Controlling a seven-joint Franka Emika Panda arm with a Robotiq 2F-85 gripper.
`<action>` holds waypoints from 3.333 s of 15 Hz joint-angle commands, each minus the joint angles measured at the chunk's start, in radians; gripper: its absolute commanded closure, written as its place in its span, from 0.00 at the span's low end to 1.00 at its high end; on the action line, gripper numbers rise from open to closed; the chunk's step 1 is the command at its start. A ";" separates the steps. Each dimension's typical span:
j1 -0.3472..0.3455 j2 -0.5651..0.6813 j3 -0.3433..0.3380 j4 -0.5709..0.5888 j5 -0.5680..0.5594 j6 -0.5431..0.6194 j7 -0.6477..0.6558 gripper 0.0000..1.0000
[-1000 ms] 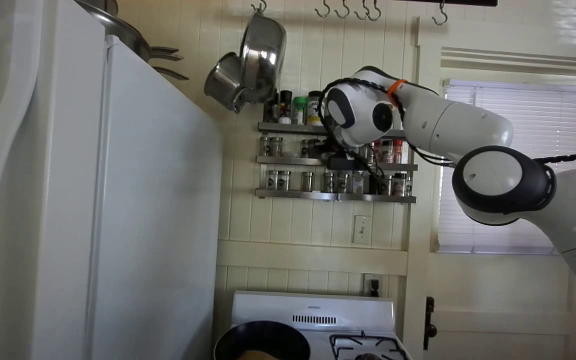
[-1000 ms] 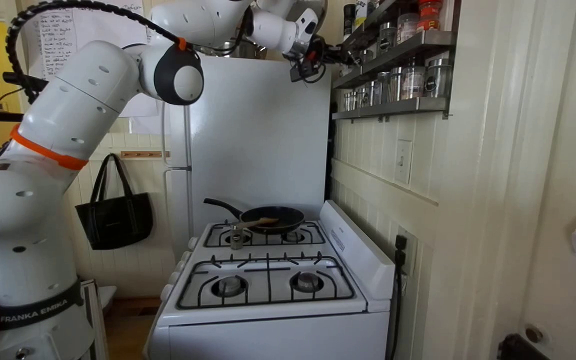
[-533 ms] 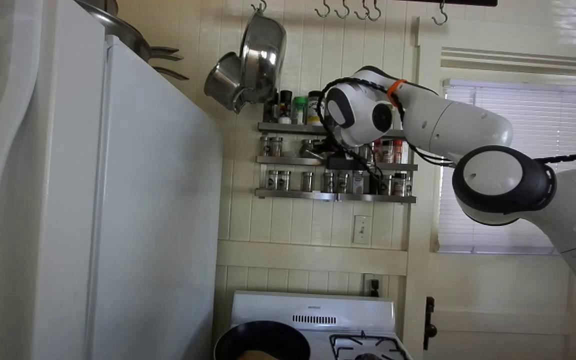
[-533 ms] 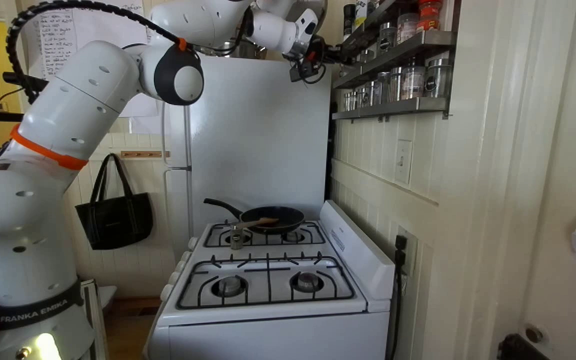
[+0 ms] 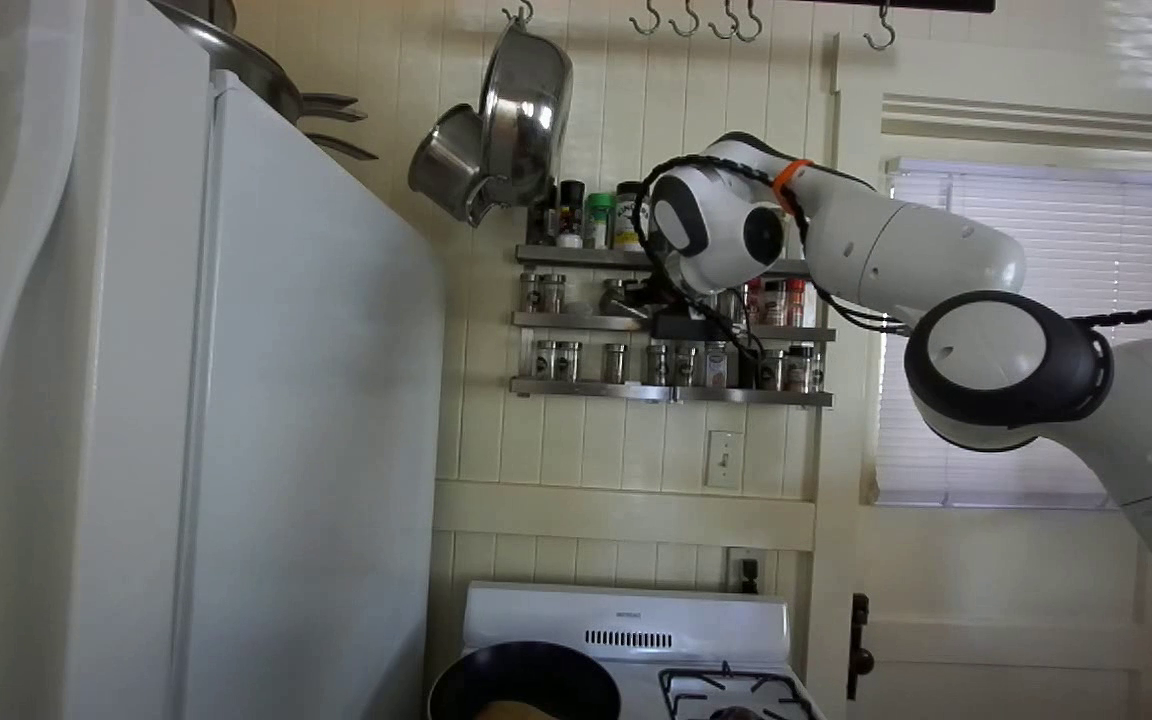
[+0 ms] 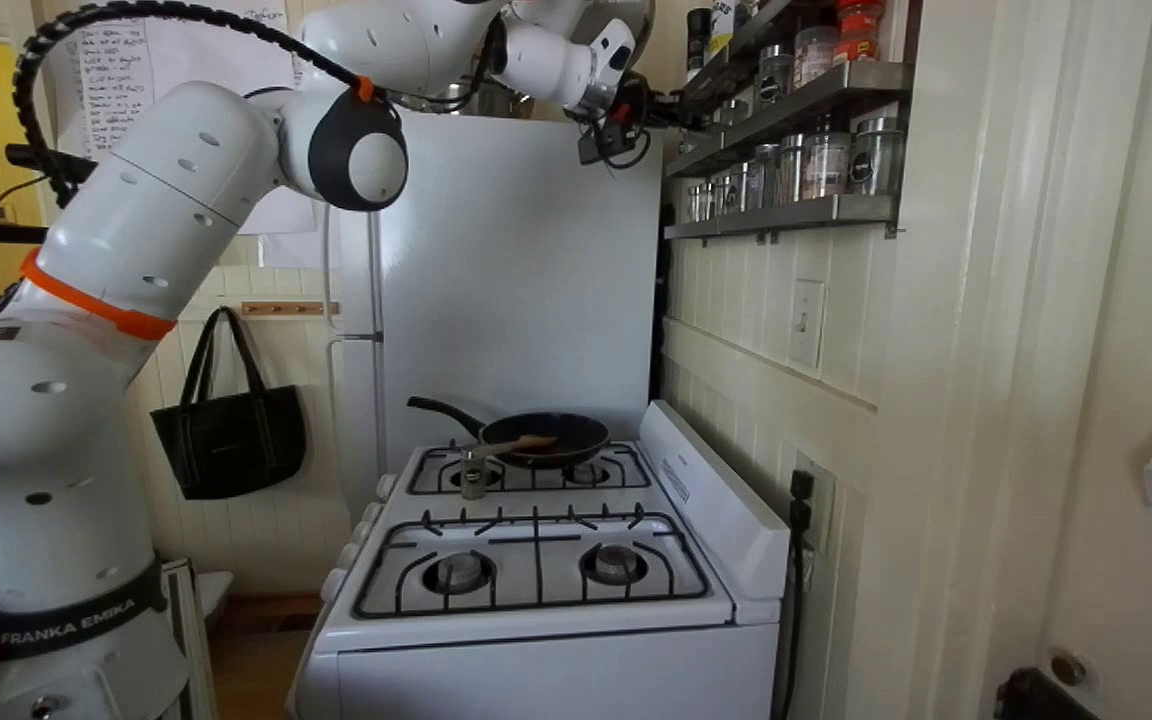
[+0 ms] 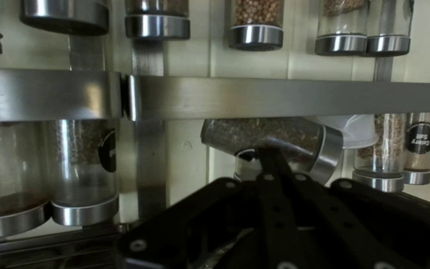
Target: Put one of the glass containers on the stove on the middle shelf
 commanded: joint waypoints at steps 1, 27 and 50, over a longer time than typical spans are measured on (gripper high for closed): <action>-0.004 -0.017 0.021 -0.016 0.023 0.060 -0.021 1.00; -0.135 -0.229 0.252 -0.509 -0.242 0.068 -0.212 1.00; -0.254 -0.308 0.252 -0.798 -0.693 -0.075 -0.188 0.00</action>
